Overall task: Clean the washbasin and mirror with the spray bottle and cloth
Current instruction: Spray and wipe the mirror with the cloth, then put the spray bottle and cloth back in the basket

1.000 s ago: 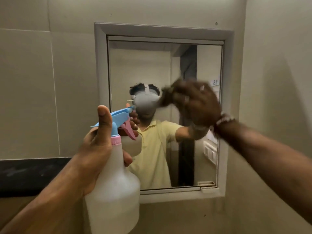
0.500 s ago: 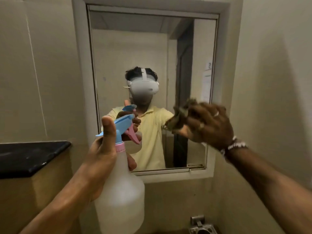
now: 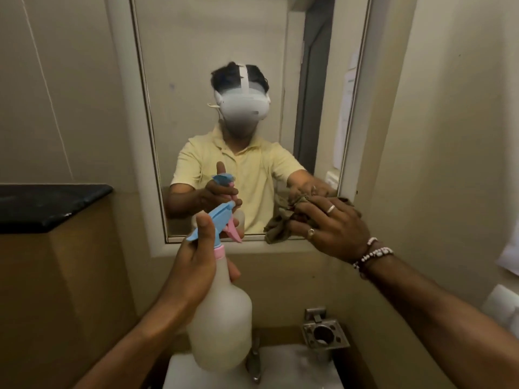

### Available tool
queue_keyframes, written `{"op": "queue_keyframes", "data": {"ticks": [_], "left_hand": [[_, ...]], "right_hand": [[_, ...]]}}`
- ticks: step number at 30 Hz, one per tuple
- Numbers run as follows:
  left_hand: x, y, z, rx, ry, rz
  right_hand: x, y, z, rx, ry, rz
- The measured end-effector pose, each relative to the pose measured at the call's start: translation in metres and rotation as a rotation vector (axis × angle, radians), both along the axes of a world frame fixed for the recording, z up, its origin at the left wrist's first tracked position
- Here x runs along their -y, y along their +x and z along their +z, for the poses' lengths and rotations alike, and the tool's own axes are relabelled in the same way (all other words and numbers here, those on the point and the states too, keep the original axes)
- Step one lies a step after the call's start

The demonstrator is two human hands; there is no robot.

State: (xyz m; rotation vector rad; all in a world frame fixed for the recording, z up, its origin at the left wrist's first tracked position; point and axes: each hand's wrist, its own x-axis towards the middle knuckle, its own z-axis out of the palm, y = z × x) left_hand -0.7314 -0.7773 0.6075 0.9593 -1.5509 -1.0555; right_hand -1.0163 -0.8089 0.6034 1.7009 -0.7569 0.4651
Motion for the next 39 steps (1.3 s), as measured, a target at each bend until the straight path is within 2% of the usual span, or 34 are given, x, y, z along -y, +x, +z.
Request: {"op": "queue_keyframes", "data": {"ticks": [8,12,18,27,32,39], "left_hand": [[-0.004,0.005,-0.016,-0.034,0.007,0.074],[-0.005,0.017,-0.036,-0.031,-0.001,0.119],[-0.022,0.050,-0.074,-0.033,-0.017,0.249],[-0.069,0.155,-0.110,-0.033,-0.123,0.429],[-0.119,0.247,-0.131,-0.029,-0.098,0.583],[-0.216,0.394,-0.157,-0.074,-0.118,0.817]], "right_hand": [[-0.018,0.053,0.003,0.404,-0.082,0.121],[-0.019,0.069,-0.029,0.437,0.021,0.106],[-0.023,0.108,-0.076,0.557,0.162,0.196],[-0.029,0.227,-0.121,0.574,0.334,0.371],[-0.052,0.339,-0.134,0.561,0.400,0.534],[-0.117,0.510,-0.157,0.471,0.556,0.647]]}}
